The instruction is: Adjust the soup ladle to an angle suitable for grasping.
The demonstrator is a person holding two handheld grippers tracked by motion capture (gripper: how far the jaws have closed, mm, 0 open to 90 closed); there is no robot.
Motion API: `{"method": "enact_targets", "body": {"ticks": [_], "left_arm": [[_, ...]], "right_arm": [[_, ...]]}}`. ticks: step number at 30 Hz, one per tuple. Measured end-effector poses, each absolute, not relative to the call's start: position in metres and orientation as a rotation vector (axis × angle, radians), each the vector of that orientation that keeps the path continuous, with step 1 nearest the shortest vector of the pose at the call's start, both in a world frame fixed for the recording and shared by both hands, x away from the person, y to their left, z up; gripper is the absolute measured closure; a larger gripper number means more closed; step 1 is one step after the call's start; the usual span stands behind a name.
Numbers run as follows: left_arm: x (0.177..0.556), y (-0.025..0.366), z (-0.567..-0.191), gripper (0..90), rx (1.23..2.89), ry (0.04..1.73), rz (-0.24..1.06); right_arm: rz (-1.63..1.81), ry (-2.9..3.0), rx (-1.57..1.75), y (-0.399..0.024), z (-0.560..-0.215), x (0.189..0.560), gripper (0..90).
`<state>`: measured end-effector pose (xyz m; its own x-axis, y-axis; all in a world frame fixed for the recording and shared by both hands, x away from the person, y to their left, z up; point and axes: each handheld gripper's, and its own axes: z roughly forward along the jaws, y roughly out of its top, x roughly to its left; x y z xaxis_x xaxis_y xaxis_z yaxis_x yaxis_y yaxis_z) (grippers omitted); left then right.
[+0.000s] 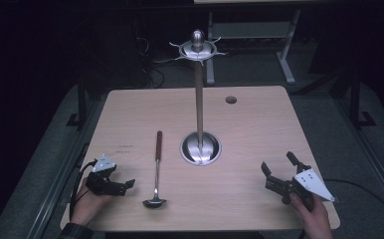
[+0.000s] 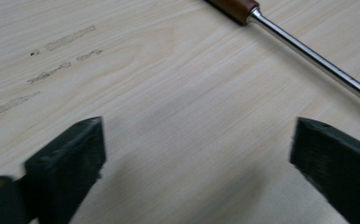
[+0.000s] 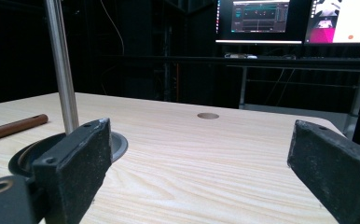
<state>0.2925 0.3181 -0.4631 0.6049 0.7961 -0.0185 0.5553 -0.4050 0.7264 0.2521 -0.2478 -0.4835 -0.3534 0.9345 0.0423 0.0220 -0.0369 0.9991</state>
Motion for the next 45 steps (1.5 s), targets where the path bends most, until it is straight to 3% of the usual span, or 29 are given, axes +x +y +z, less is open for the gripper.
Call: {"method": "enact_targets", "body": {"ticks": [2,3,16,28,39,45], "left_arm": [[0.292,0.318,-0.462,5.2,2.115,1.062,0.435],[0.291,0.319,-0.46,12.1,2.102,1.059,0.443],[0.297,0.315,-0.451,45.7,2.046,1.083,0.431],[0.308,0.306,-0.446,71.0,2.074,1.111,0.397],[0.325,0.295,-0.441,89.7,2.062,1.094,0.378],[0.335,0.291,-0.44,89.9,2.071,1.086,0.365]], "right_arm": [[1.496,1.464,1.057,-0.248,-0.484,0.252,6.0],[1.497,1.465,1.058,-0.248,-0.484,0.252,6.0],[1.507,1.467,1.068,-0.248,-0.483,0.252,6.0],[1.497,1.464,1.058,-0.247,-0.484,0.251,6.0],[1.499,1.463,1.063,-0.247,-0.484,0.251,6.0],[1.5,1.461,1.065,-0.247,-0.484,0.252,6.0]]}}
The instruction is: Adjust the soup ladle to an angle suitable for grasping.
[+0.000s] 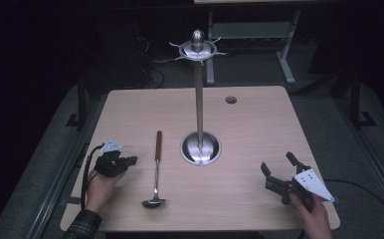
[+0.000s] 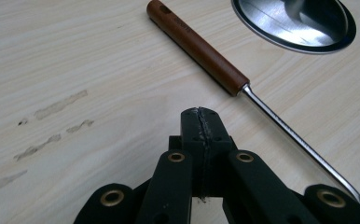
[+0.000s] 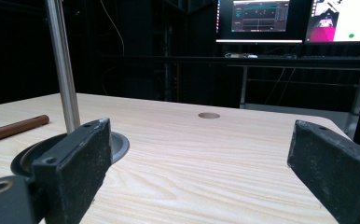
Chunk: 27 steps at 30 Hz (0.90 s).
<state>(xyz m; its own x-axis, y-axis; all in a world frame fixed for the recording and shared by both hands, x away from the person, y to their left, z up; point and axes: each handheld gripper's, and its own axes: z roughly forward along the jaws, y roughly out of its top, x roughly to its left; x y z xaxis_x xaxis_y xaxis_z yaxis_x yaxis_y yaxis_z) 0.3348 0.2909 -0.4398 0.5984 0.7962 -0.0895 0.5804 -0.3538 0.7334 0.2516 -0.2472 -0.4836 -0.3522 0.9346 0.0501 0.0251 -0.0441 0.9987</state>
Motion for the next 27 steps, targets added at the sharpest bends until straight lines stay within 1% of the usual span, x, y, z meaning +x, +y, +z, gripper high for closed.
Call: {"method": "enact_targets", "body": {"ticks": [27], "left_arm": [[0.386,0.251,-0.446,89.9,2.084,1.052,0.365]], "right_arm": [[1.498,1.467,1.054,-0.247,-0.484,0.252,6.0]]}}
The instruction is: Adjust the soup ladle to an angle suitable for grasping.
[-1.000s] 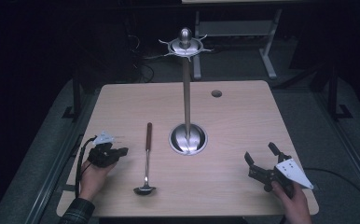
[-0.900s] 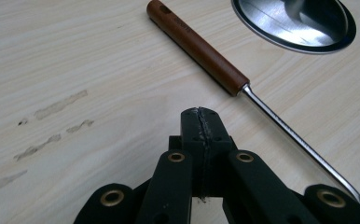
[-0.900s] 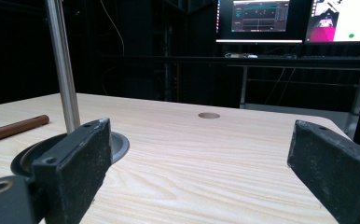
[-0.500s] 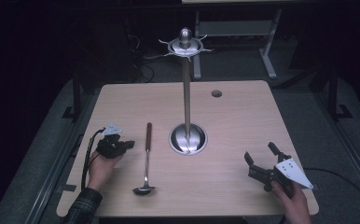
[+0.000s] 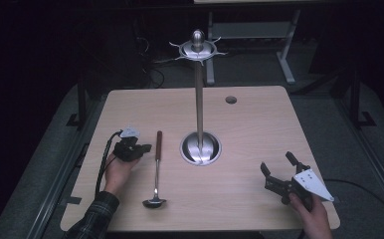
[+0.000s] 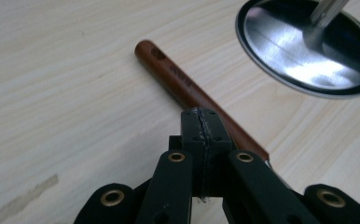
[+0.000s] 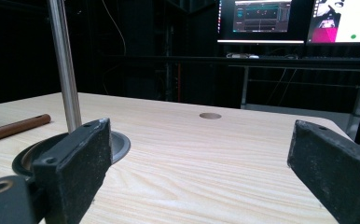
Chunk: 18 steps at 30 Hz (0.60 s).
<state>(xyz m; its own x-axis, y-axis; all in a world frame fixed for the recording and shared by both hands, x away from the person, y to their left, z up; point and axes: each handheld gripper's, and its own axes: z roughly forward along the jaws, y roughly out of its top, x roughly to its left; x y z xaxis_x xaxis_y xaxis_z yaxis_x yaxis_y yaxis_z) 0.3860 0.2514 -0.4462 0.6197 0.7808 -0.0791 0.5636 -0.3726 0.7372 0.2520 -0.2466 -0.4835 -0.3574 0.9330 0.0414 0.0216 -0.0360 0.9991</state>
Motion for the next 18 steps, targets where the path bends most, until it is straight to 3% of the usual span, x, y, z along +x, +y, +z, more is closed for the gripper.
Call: {"method": "enact_targets", "body": {"ticks": [18], "left_arm": [[0.41,0.238,-0.461,89.9,2.102,1.059,0.372]], "right_arm": [[1.501,1.468,1.052,-0.246,-0.484,0.252,6.0]]}}
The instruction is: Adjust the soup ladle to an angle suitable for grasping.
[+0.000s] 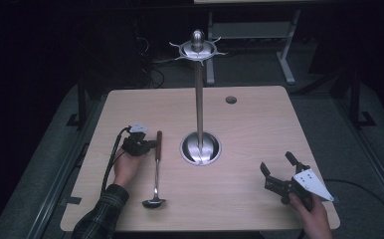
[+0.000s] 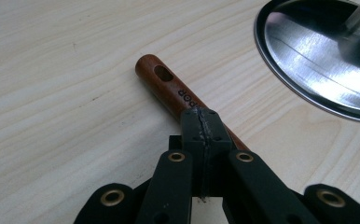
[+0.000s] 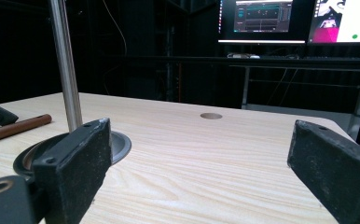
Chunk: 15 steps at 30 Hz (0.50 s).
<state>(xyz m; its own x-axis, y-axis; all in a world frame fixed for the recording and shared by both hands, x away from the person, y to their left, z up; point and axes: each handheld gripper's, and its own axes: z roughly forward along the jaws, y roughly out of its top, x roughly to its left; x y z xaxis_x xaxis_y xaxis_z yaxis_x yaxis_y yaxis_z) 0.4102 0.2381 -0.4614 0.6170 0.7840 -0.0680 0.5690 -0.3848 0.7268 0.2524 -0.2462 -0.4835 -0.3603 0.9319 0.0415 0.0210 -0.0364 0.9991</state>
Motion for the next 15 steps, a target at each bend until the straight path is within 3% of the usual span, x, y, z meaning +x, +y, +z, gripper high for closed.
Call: {"method": "enact_targets", "body": {"ticks": [15], "left_arm": [[0.405,0.223,-0.46,89.9,2.12,1.008,0.323]], "right_arm": [[1.503,1.47,1.051,-0.246,-0.484,0.252,6.0]]}}
